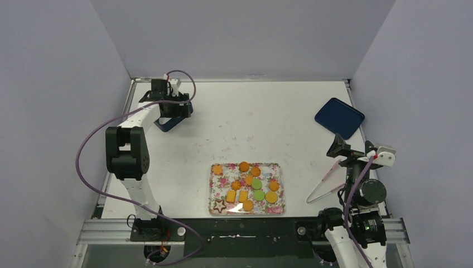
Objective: Pack the cookies
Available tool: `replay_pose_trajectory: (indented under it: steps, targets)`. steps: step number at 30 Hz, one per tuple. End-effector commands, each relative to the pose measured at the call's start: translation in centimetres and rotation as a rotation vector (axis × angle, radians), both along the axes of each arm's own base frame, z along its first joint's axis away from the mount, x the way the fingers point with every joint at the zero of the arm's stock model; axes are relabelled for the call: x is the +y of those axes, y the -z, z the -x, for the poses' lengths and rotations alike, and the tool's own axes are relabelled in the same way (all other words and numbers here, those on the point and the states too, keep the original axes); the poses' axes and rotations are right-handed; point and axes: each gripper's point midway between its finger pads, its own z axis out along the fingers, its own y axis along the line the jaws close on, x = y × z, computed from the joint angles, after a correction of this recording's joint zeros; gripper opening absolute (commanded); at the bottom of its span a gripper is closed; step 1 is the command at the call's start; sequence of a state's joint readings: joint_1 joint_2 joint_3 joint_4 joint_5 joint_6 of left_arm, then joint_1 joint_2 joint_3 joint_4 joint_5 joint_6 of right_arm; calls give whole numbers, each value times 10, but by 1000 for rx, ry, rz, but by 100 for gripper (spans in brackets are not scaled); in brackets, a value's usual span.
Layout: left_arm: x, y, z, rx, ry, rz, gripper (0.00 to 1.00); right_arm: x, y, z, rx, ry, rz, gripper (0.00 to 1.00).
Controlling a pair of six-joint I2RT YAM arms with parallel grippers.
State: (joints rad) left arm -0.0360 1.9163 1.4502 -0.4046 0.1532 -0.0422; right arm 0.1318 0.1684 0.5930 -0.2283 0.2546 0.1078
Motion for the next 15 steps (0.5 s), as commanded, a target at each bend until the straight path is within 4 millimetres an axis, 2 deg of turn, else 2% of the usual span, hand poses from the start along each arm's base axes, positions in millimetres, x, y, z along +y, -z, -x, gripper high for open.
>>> replay_pose_trajectory:
  steps: [1, 8, 15]
  targets:
    - [-10, -13, -16, -50, 50, 34, 93, 2, -8, -5, -15, -10, 15, 100]
    - [-17, 6, -14, -14, 81, 48, 90, 3, -8, -5, -16, -17, 14, 100]
    - [-53, -4, 7, -14, 191, 0, 89, 2, -12, -1, -37, -12, 8, 100]
